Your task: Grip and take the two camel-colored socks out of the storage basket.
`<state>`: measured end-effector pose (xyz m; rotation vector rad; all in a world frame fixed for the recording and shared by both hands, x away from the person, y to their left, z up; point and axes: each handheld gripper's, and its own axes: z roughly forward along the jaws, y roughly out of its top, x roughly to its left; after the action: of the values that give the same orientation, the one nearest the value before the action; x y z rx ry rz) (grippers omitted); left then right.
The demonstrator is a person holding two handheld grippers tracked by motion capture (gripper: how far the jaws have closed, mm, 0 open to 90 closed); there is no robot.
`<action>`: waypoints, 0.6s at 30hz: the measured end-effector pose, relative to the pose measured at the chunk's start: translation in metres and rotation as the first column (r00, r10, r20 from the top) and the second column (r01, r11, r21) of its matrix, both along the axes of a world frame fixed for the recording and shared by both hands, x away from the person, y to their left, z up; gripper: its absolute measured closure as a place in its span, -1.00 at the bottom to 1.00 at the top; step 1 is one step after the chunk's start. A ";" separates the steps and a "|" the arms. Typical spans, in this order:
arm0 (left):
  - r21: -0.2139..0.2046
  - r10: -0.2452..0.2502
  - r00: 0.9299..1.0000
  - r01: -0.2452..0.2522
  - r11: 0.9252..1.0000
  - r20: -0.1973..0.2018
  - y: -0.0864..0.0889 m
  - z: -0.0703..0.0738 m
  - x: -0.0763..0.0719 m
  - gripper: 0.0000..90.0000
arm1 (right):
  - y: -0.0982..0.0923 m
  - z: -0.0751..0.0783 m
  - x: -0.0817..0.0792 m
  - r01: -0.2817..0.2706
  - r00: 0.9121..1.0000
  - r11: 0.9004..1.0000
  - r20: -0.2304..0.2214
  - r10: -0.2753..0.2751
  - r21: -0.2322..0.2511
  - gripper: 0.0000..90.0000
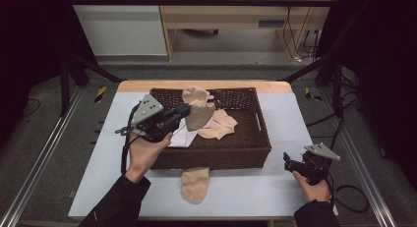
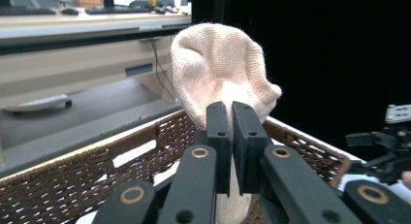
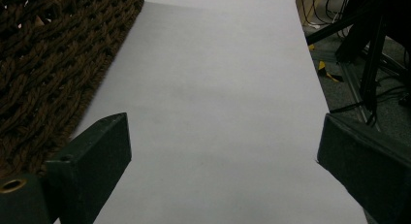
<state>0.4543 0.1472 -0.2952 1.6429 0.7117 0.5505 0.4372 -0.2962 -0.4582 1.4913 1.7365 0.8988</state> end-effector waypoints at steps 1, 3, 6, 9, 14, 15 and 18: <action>0.000 0.000 1.000 0.000 1.000 0.000 0.000 0.000 0.000 0.91 | 0.000 0.000 0.000 0.000 1.000 1.000 0.000 0.000 0.000 -0.88; -0.005 -0.011 1.000 0.011 1.000 0.010 0.002 0.002 -0.007 0.91 | 0.000 0.000 0.000 0.002 1.000 1.000 -0.001 -0.002 0.007 -0.88; -0.020 -0.025 0.999 0.025 0.999 0.025 0.006 0.004 -0.020 0.91 | 0.000 0.001 -0.001 0.003 1.000 1.000 0.002 -0.003 0.002 -0.88; -0.027 -0.035 0.999 0.036 0.999 0.038 0.009 0.004 -0.029 0.91 | 0.000 0.001 -0.001 0.006 1.000 1.000 0.002 -0.006 0.008 -0.88; -0.026 -0.051 0.998 0.052 0.998 0.040 0.011 0.002 -0.040 0.91 | 0.000 0.001 -0.001 0.005 1.000 1.000 0.002 -0.005 0.006 -0.88; -0.023 -0.056 0.998 0.057 0.998 0.039 0.012 0.001 -0.042 0.91 | 0.000 0.001 -0.001 0.005 1.000 1.000 0.002 -0.005 0.006 -0.88; -0.006 -0.076 0.997 0.076 0.997 0.028 0.012 -0.007 -0.051 0.91 | 0.000 0.001 -0.001 0.006 1.000 1.000 0.001 -0.006 0.006 -0.88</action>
<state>0.4033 0.1591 -0.3023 1.6458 0.6275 0.5152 0.4359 -0.2963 -0.4572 1.4986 1.7297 0.9018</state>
